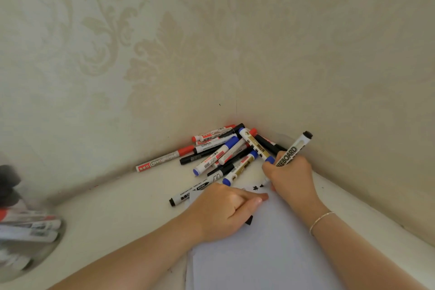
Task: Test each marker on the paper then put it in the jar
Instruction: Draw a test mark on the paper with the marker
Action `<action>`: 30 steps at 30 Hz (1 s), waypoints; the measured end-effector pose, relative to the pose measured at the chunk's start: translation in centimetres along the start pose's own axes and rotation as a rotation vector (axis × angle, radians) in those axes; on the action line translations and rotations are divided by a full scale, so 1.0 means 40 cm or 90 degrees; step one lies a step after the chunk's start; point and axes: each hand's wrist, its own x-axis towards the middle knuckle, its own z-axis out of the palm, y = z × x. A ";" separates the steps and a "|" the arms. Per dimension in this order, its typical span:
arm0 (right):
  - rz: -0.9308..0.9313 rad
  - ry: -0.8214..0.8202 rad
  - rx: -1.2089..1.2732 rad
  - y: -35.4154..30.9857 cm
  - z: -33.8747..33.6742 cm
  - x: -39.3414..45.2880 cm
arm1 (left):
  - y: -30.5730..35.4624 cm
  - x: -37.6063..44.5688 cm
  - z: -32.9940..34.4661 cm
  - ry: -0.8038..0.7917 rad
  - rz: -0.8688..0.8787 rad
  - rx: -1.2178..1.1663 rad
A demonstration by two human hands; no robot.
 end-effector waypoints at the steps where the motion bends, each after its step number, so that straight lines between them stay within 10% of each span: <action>1: -0.008 0.007 -0.009 -0.001 0.001 -0.001 | -0.001 0.000 0.000 0.000 -0.003 -0.005; 30: 0.015 -0.004 0.001 -0.009 -0.007 -0.005 | 0.000 0.001 0.004 0.047 0.011 -0.019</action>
